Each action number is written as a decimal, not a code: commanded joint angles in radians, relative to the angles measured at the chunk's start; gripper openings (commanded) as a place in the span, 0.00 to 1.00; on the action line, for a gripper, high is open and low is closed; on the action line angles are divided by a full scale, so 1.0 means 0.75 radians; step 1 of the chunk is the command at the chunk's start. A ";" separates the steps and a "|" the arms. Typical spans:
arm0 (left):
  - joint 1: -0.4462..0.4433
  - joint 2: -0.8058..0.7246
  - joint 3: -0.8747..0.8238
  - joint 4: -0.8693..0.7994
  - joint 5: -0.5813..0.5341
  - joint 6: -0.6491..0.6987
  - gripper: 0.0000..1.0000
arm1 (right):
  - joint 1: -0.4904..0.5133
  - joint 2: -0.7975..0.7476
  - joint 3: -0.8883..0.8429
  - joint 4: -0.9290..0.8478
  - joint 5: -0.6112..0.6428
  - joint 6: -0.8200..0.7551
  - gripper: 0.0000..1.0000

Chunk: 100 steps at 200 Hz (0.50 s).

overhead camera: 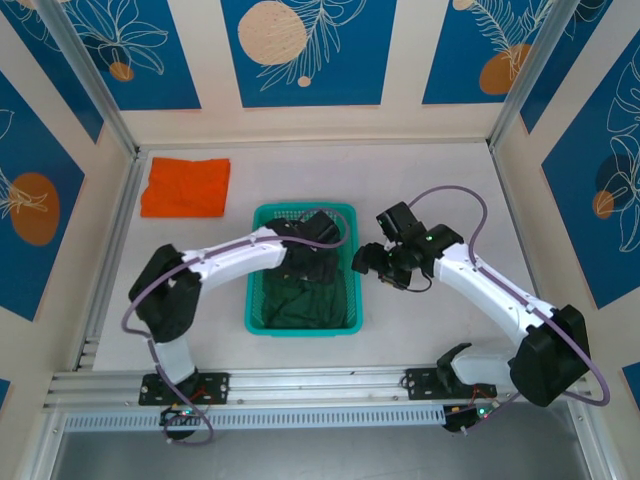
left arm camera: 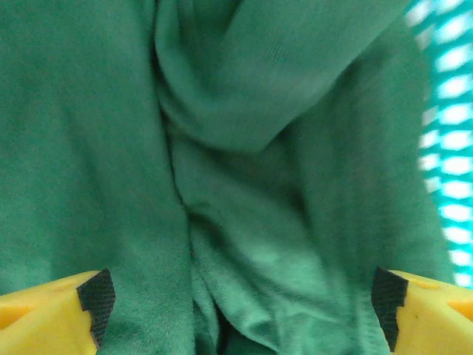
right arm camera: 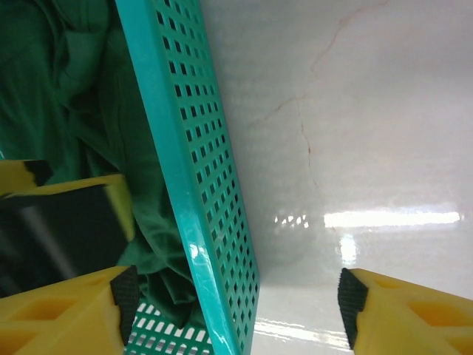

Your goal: Fold and stack the t-shirts

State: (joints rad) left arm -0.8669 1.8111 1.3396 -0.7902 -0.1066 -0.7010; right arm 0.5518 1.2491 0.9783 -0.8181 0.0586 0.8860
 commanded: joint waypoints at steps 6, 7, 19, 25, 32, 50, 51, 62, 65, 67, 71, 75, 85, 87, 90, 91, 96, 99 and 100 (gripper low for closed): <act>0.012 0.087 0.059 -0.102 0.067 -0.016 0.91 | 0.011 0.017 -0.036 -0.055 -0.035 0.048 0.68; 0.012 0.092 0.063 -0.104 0.068 -0.017 0.91 | 0.011 0.018 -0.036 -0.055 -0.036 0.049 0.68; 0.016 0.164 0.111 -0.111 0.090 -0.013 0.85 | 0.014 0.032 -0.036 -0.048 -0.048 0.047 0.65; 0.019 0.191 0.126 -0.110 0.093 -0.013 0.79 | 0.014 0.040 -0.034 -0.048 -0.056 0.047 0.65; 0.020 0.212 0.130 -0.097 0.090 -0.027 0.73 | 0.013 0.048 -0.034 -0.047 -0.065 0.046 0.64; 0.026 0.216 0.120 -0.009 0.110 -0.052 0.46 | 0.017 0.063 -0.034 -0.040 -0.087 0.047 0.61; 0.027 0.215 0.121 -0.006 0.111 -0.054 0.44 | 0.018 0.064 -0.034 -0.040 -0.089 0.048 0.61; 0.031 0.201 0.145 0.019 0.125 -0.050 0.24 | 0.021 0.066 -0.034 -0.039 -0.100 0.042 0.60; 0.031 0.197 0.153 0.022 0.124 -0.047 0.19 | 0.021 0.067 -0.034 -0.039 -0.103 0.042 0.60; 0.031 0.192 0.160 0.025 0.123 -0.044 0.16 | 0.023 0.066 -0.034 -0.039 -0.105 0.040 0.59; 0.031 0.181 0.171 0.026 0.120 -0.038 0.11 | 0.023 0.063 -0.034 -0.038 -0.107 0.041 0.59; 0.031 0.169 0.183 0.028 0.118 -0.032 0.05 | 0.027 0.065 -0.036 -0.037 -0.112 0.041 0.59; 0.031 0.134 0.219 0.022 0.104 -0.009 0.00 | 0.028 0.064 -0.044 -0.030 -0.126 0.039 0.59; 0.031 0.127 0.227 0.020 0.102 -0.004 0.00 | 0.031 0.065 -0.046 -0.030 -0.128 0.038 0.58; 0.031 0.114 0.239 0.016 0.098 0.006 0.00 | 0.030 0.066 -0.048 -0.030 -0.133 0.038 0.58; 0.031 0.111 0.243 0.014 0.095 0.009 0.00 | 0.032 0.067 -0.048 -0.029 -0.134 0.039 0.58; 0.029 0.089 0.263 0.005 0.086 0.024 0.00 | 0.031 0.068 -0.050 -0.030 -0.138 0.038 0.57; 0.031 0.073 0.278 -0.001 0.078 0.034 0.00 | 0.032 0.070 -0.052 -0.029 -0.142 0.039 0.57; 0.030 0.069 0.281 -0.004 0.075 0.036 0.00 | 0.032 0.070 -0.052 -0.029 -0.143 0.039 0.57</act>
State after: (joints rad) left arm -0.8513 1.9526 1.4620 -0.8085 -0.0418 -0.7147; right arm 0.5659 1.2964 0.9585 -0.8261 0.0032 0.9058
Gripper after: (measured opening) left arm 0.041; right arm 0.579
